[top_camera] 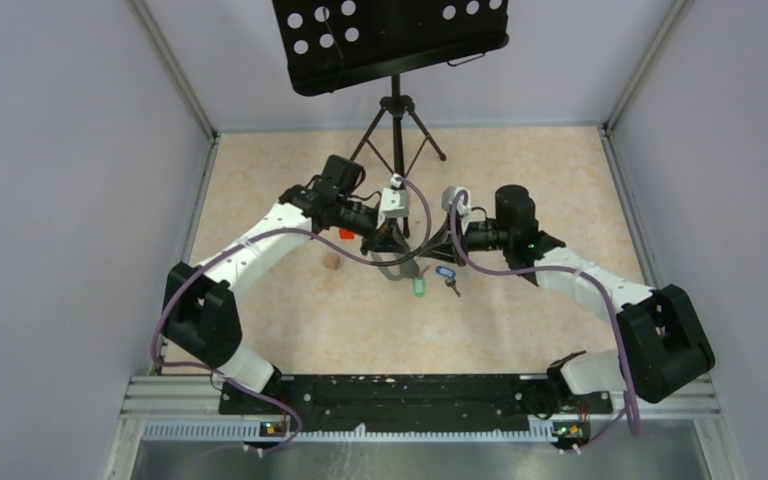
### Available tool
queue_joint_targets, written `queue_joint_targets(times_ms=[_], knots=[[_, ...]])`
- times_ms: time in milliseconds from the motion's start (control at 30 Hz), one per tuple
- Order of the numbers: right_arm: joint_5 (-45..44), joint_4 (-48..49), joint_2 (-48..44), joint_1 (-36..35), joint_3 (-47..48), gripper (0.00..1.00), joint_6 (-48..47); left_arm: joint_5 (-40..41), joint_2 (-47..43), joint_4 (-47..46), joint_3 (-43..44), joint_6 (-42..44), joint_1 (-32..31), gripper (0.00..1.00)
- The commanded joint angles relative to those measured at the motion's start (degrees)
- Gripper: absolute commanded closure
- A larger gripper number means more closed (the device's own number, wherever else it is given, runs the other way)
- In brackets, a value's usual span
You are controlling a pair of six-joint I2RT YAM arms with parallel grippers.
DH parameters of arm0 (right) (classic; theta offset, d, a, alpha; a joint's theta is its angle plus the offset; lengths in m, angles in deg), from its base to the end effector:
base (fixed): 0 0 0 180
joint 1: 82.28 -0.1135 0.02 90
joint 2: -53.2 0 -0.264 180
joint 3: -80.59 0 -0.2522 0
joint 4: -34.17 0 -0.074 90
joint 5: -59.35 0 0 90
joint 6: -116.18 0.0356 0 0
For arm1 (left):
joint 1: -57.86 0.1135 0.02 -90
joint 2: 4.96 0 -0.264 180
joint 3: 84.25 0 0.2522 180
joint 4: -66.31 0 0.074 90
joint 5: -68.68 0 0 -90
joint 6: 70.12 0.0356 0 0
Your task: Put the keys on the keyring
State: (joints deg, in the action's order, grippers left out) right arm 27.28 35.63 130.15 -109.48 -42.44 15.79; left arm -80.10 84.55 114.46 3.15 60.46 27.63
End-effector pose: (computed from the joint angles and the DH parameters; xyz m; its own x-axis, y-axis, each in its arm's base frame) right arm 0.2401 0.1573 0.2550 -0.1052 -0.1617 -0.9812 -0.9926 0.0770 0.0937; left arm 0.2688 -0.1919 0.2971 -0.0276 0.4063 -0.9133 0.9892 -0.1208 -0.0836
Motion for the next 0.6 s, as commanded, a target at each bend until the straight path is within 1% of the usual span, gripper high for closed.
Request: queue_joint_targets(times_ms=[0, 33, 100, 133, 200, 233, 267, 300, 333, 367, 467, 567], knots=[[-1.7, -0.7, -2.4, -0.2, 2.3, 1.00, -3.6, 1.5, -1.5, -0.9, -3.8, 1.8, 2.8, 0.96], [-1.8, -0.9, -2.4, -0.2, 2.4, 0.98, -3.9, 1.7, -1.9, -2.0, -4.8, 1.4, 3.2, 0.89], [-2.6, -1.5, -2.6, -0.2, 2.7, 0.91, -4.5, 5.1, -3.0, -4.7, -7.0, 0.2, 3.6, 0.72], [-3.3, -2.1, -2.8, -0.2, 2.8, 0.87, -5.0, 7.7, -3.7, -7.5, -8.6, -1.1, 3.6, 0.64], [-6.0, -3.5, -3.2, -0.2, 3.1, 0.74, -6.0, 15.2, -5.0, -14.8, -12.5, -4.8, 3.6, 0.48], [-7.7, -4.8, -3.6, -0.2, 3.5, 0.67, -7.8, 19.9, -5.5, -18.8, -15.6, -6.7, 3.6, 0.41], [-9.8, -6.7, -3.8, -0.2, 4.1, 0.47, -10.5, 24.6, -5.8, -22.5, -17.7, -9.1, 3.6, 0.33], [-12.4, -9.0, -4.0, -0.3, 4.6, 0.37, -12.9, 29.2, -5.8, -26.9, -19.9, -11.4, 3.7, 0.26], [-15.7, -10.3, -4.2, -0.2, 5.0, 0.34, -14.8, 33.0, -5.7, -29.6, -21.8, -13.2, 3.8, 0.20], [-18.8, -11.4, -4.3, -0.2, 5.4, 0.31, -16.5, 35.4, -5.2, -31.0, -23.2, -14.0, 4.1, 0.18], [-26.9, -12.1, -4.8, -0.2, 5.4, 0.28, -19.5, 38.5, -2.7, -32.1, -24.9, -14.2, 5.9, 0.14], [-31.0, -9.9, -5.0, -0.1, 4.5, 0.26, -18.9, 40.0, 0.4, -31.3, -23.8, -16.6, 8.0, 0.12]])
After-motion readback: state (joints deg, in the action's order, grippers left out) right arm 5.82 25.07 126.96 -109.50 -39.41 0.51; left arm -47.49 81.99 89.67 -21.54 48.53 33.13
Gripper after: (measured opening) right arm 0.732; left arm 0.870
